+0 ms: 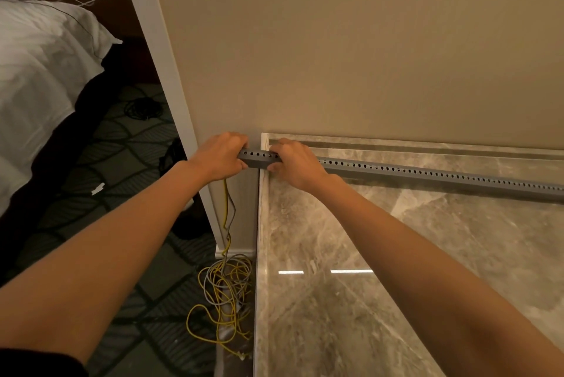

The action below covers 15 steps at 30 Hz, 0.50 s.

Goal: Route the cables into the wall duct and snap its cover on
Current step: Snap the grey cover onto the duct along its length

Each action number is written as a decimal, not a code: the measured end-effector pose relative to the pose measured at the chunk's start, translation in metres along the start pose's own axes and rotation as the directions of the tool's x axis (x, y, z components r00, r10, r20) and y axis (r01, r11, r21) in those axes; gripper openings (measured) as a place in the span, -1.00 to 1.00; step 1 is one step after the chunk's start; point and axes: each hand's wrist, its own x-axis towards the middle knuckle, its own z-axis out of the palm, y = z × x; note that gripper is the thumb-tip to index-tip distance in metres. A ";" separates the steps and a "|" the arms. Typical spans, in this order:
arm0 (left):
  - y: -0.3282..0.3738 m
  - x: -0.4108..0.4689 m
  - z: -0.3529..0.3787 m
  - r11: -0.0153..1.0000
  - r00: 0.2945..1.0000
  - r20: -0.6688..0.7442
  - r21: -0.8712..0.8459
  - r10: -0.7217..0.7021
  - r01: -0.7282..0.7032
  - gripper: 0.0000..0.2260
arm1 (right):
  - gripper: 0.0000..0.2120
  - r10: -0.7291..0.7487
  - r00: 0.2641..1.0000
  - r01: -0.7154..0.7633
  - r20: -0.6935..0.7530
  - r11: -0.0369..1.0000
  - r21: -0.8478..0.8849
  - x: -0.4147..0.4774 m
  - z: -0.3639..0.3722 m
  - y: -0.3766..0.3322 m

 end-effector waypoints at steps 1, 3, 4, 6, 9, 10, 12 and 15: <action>0.002 0.000 0.000 1.000 1.000 0.009 0.029 0.000 0.000 -0.76 | -0.76 0.001 1.000 -0.001 0.006 1.000 0.015 -0.001 0.000 0.001; 0.007 0.001 -0.001 0.997 1.000 0.010 0.080 0.002 -0.003 -0.74 | -0.74 0.001 1.000 -0.002 0.018 1.000 0.027 -0.005 0.001 0.005; 0.011 0.001 -0.002 0.995 1.000 0.000 0.097 0.006 -0.006 -0.72 | -0.71 0.004 1.000 -0.005 0.022 1.000 0.020 -0.008 0.001 0.009; 0.025 0.004 -0.003 0.992 0.999 -0.033 0.124 0.032 -0.028 -0.68 | -0.65 0.026 1.000 -0.025 0.017 1.000 -0.012 -0.016 0.002 0.022; 0.055 0.012 0.000 0.978 0.995 -0.036 0.191 0.095 -0.086 -0.60 | -0.59 0.077 0.997 -0.078 -0.013 0.996 -0.048 -0.034 0.002 0.049; 0.068 0.016 0.004 0.969 0.992 -0.026 0.220 0.124 -0.116 -0.59 | -0.58 0.095 0.995 -0.096 -0.021 0.993 -0.064 -0.041 0.001 0.060; 0.097 0.023 0.012 0.944 0.983 0.003 0.280 0.183 -0.177 -0.58 | -0.56 0.141 0.989 -0.144 -0.033 0.986 -0.085 -0.057 -0.002 0.083; 0.137 0.033 0.024 0.914 0.974 0.031 0.338 0.225 -0.222 -0.57 | -0.51 0.224 0.971 -0.229 -0.077 0.971 -0.067 -0.082 -0.006 0.116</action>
